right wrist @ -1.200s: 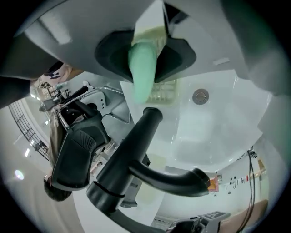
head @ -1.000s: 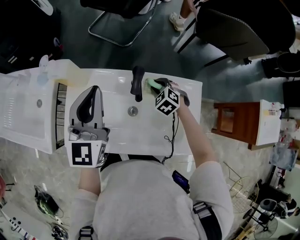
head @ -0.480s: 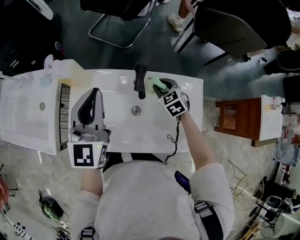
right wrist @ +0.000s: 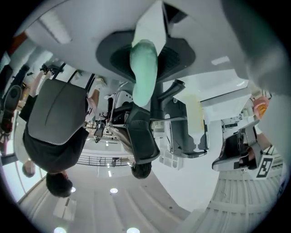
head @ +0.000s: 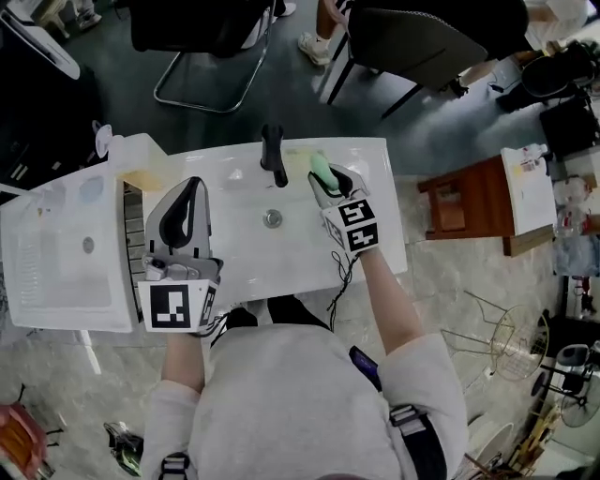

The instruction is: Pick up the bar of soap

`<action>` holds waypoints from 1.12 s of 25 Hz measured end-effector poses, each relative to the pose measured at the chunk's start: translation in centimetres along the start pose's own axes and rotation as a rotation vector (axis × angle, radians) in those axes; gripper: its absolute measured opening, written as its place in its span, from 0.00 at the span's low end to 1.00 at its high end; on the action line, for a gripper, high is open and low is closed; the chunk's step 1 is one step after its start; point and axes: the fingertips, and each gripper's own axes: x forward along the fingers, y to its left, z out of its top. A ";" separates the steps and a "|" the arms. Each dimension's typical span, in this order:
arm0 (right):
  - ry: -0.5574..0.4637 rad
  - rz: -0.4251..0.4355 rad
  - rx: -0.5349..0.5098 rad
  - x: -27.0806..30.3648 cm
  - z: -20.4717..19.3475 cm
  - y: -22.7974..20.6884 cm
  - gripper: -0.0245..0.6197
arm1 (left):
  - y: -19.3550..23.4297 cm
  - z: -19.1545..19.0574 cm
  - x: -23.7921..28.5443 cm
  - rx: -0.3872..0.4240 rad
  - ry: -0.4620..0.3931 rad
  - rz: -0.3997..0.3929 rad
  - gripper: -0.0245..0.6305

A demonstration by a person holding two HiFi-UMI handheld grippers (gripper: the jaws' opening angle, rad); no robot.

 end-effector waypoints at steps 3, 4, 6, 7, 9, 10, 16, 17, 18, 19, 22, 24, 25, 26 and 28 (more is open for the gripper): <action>-0.046 -0.053 0.043 -2.3 1.1 0.9 0.23 | -0.1 0.6 -0.8 0.005 -0.010 -0.046 0.05; -0.061 -0.070 0.057 -3.1 1.4 1.1 0.23 | -0.2 0.9 -1.1 0.006 -0.015 -0.061 0.05; -0.091 -0.103 0.082 -4.6 2.0 1.8 0.23 | -0.4 1.3 -1.8 0.008 -0.026 -0.089 0.05; -0.105 -0.119 0.092 -5.3 2.3 2.2 0.23 | -0.4 1.5 -2.1 0.009 -0.031 -0.103 0.05; -0.133 -0.152 0.102 -6.5 2.9 3.0 0.23 | -0.4 1.8 -2.7 0.011 -0.043 -0.129 0.05; -0.146 -0.168 0.104 -7.1 3.1 3.4 0.23 | -0.3 2.0 -3.1 0.013 -0.049 -0.140 0.05; -0.232 -0.257 0.140 -11.1 5.1 5.8 0.23 | -0.2 3.1 -5.2 0.015 -0.083 -0.196 0.05; -0.244 -0.271 0.140 -11.8 5.4 6.2 0.23 | -0.2 3.3 -5.5 0.014 -0.088 -0.204 0.05; -0.256 -0.285 0.140 -12.5 5.7 6.5 0.23 | -0.2 3.5 -5.9 0.015 -0.093 -0.212 0.05; -0.268 -0.299 0.138 -13.2 6.0 6.9 0.23 | -0.2 3.6 -6.2 0.016 -0.097 -0.220 0.05; -0.299 -0.342 0.132 -15.0 6.9 7.8 0.23 | 0.0 3.9 -7.0 0.015 -0.106 -0.240 0.05; -0.319 -0.364 0.133 -16.1 7.3 8.6 0.24 | 0.1 4.0 -7.6 0.013 -0.110 -0.250 0.05; -0.329 -0.373 0.134 -16.6 7.5 9.0 0.23 | 0.2 4.0 -8.0 0.013 -0.111 -0.255 0.05; -0.339 -0.381 0.136 -17.2 7.7 9.5 0.24 | 0.2 4.0 -8.4 0.012 -0.112 -0.260 0.05; -0.357 -0.398 0.140 -18.3 8.0 10.3 0.23 | 0.1 4.0 -9.0 0.011 -0.115 -0.270 0.05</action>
